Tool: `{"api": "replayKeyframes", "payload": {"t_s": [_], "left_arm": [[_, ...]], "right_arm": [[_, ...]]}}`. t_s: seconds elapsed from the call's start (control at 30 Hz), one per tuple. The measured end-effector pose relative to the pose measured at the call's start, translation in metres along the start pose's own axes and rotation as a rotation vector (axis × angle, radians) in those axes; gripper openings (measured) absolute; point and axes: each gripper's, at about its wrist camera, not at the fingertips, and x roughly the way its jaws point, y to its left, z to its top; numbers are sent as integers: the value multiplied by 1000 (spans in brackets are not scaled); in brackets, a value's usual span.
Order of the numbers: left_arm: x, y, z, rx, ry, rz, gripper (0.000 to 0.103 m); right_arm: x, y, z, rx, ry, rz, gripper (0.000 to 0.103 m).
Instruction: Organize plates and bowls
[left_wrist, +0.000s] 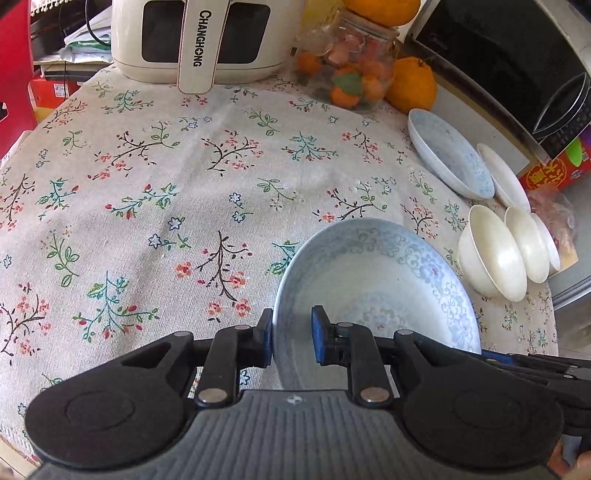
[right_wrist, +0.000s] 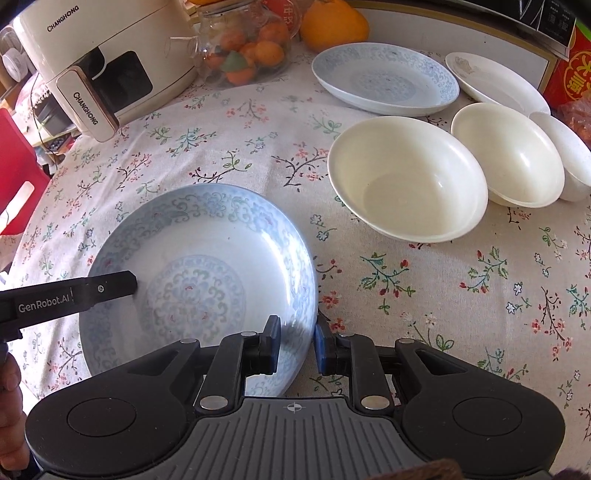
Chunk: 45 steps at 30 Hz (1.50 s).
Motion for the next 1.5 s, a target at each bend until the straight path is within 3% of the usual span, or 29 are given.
{"api": "replayKeyframes", "payload": {"t_s": [0.3,0.47,0.67,1.03,1.17,1.3,1.37,1.5], "left_arm": [[3,-2,2,34,9,35,18],[-3,-1,10,41,-24,51,17],[-7,-3,18,45,-54,76,17],[-19,-27,31,88,-137,91,18],[-19,-37,35,80,-140,79,27],[-22,-46,44,60,-155,67,57],[-25,-52,47,65,-170,61,60],[-24,-64,56,91,-174,47,80]], "right_arm": [[0,1,3,-1,13,2,21],[-6,4,4,-50,-30,-65,25],[-21,-2,13,-34,-101,-62,26],[-32,-8,28,24,-153,-13,29],[-42,-21,37,76,-192,-7,37],[-53,-38,47,142,-239,-14,55],[-57,-48,52,185,-249,-13,59],[-61,-67,58,261,-263,3,64]]}}
